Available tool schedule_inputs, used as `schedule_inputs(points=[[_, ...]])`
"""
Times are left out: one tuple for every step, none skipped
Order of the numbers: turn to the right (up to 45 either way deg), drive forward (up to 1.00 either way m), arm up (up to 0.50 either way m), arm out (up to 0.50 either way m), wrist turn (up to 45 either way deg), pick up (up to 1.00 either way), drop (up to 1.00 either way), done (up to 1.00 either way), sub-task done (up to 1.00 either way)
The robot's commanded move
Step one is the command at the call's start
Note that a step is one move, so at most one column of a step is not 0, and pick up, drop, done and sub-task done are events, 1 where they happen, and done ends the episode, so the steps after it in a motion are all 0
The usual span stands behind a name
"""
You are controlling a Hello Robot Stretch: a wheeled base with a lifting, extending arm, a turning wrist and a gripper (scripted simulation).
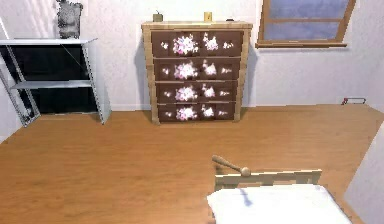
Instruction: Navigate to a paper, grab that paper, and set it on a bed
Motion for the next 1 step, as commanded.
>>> schedule_inputs(points=[[0.0, 0.0, 0.0, -0.08, 0.0, 0.0, 0.0, 0.0, 0.0]])
